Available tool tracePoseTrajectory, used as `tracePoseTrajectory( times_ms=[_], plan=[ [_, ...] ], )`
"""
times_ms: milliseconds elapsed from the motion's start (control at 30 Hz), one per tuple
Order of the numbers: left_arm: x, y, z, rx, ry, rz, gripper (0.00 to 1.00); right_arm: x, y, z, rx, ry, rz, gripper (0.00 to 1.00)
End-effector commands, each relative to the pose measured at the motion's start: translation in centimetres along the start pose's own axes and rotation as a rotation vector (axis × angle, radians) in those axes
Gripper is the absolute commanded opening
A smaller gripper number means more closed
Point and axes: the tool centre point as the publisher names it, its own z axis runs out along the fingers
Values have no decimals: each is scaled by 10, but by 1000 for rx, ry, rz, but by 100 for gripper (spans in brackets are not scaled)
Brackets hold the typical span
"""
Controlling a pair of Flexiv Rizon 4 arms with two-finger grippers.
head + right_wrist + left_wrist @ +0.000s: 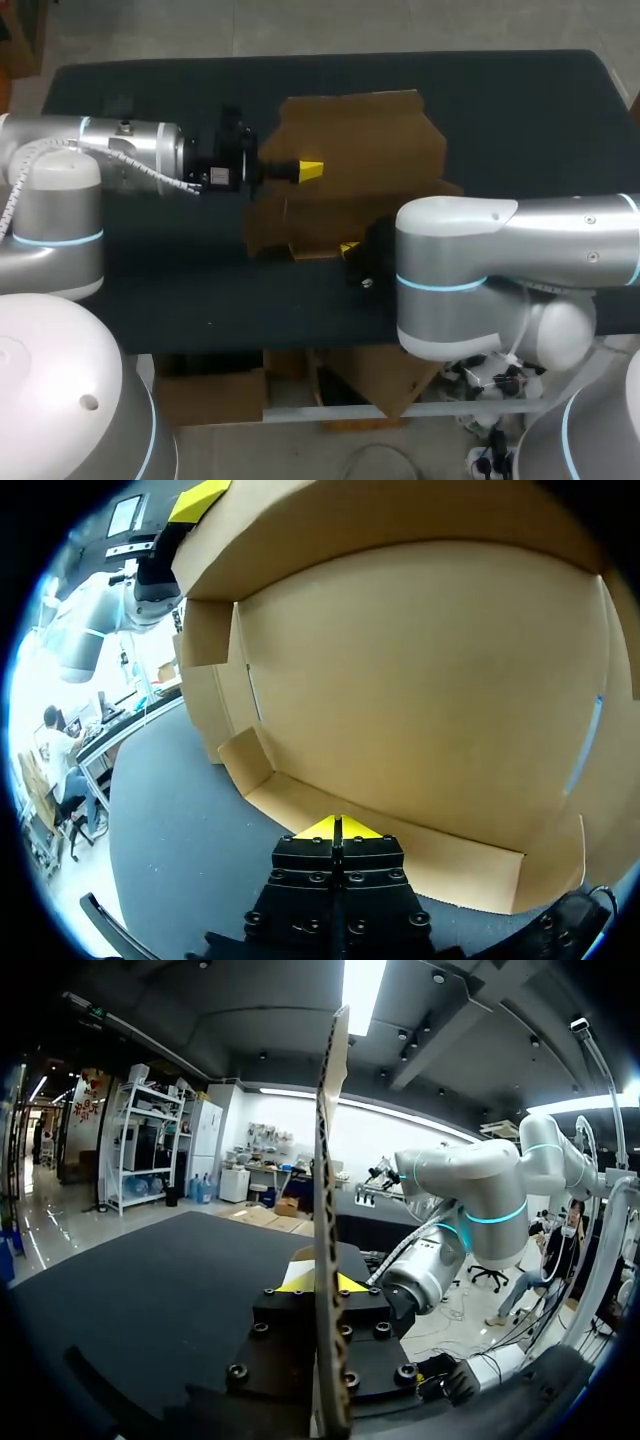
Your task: Assemble the packaging by folding the flat box into shape, placing the metal phone stand inside, and closing the box properly
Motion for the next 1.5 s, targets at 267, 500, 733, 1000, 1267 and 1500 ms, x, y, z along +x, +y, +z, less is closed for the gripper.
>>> tracePoseTrajectory(
  times_ms=[267,500,733,1000,1267,1500],
  plan=[
    [0,4,3,-2,2,0,0,4,-4,5,-5,-163,0,0],
    [2,4,6,-7,3,2,0,4,-4,5,-5,-163,0,0],
    [2,4,7,-9,4,3,0,4,-4,5,-5,-163,0,0],
    [3,4,7,-7,5,2,0,4,-4,5,-5,-163,0,0],
    [2,3,5,-4,1,4,0,4,-4,5,-5,-163,0,0],
    [1,3,5,-5,-1,4,0,4,-4,5,-5,-163,0,0]
  ],
)
